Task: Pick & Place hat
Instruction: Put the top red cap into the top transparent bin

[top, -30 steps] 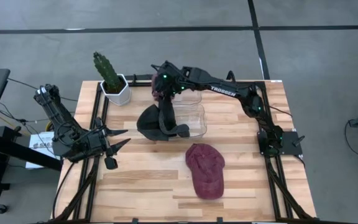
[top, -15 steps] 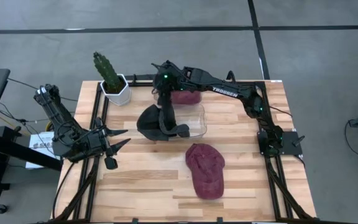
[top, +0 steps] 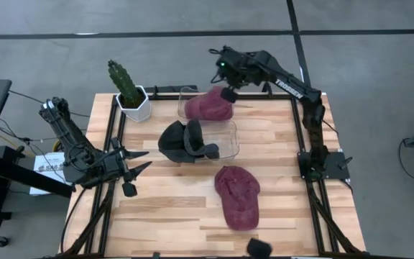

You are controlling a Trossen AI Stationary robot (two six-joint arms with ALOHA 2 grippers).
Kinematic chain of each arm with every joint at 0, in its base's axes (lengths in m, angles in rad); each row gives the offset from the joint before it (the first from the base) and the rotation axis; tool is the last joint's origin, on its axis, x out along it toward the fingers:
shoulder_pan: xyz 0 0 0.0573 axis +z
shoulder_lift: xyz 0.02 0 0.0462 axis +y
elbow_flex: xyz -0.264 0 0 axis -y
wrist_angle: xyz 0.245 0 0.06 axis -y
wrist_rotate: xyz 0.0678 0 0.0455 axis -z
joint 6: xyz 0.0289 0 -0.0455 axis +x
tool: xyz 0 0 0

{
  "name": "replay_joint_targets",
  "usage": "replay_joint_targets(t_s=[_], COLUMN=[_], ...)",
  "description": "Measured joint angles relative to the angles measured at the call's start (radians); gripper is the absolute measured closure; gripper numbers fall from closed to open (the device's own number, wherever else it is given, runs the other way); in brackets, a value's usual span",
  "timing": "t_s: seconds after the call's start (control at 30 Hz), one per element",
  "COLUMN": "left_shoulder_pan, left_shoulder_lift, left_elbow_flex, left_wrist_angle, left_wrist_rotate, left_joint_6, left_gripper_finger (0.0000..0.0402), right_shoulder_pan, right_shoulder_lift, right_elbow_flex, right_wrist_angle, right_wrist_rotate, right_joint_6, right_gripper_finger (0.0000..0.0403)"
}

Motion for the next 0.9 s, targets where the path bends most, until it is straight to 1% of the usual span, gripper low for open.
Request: replay_joint_targets(t_s=[0.07,0.17,0.27,0.37,0.5,0.6,0.9], left_shoulder_pan=[0.0,0.0,0.0,0.0,0.0,0.0,0.0], left_shoulder_lift=[0.0,0.002,0.003,0.003,0.003,0.003,0.003], left_elbow_flex=[0.0,0.0,0.0,0.0,0.0,0.0,0.0], left_wrist_angle=[0.0,0.0,0.0,0.0,0.0,0.0,0.0], left_wrist_rotate=[0.0,0.0,0.0,0.0,0.0,0.0,0.0], left_joint_6=[-0.009,-0.019,-0.032,-0.05,-0.055,-0.055,-0.055], left_gripper_finger=[0.0257,0.0257,0.0257,0.0257,0.0257,0.0257,0.0257], right_shoulder_pan=[-0.034,-0.079,-0.108,-0.116,-0.112,-0.111,-0.105], right_shoulder_lift=[0.0,0.001,0.002,0.003,0.003,0.003,0.003], right_elbow_flex=[-0.032,-0.106,-0.205,-0.308,-0.422,-0.478,-0.539], right_wrist_angle=[-0.046,-0.049,0.004,0.084,0.192,0.261,0.401], right_wrist_rotate=[-0.003,-0.064,-0.146,-0.192,-0.193,-0.19,-0.194], right_joint_6=[0.001,-0.026,-0.09,-0.154,-0.207,-0.237,-0.283], right_gripper_finger=[0.0401,0.0402,0.0402,0.0403,0.0403,0.0403,0.0403])
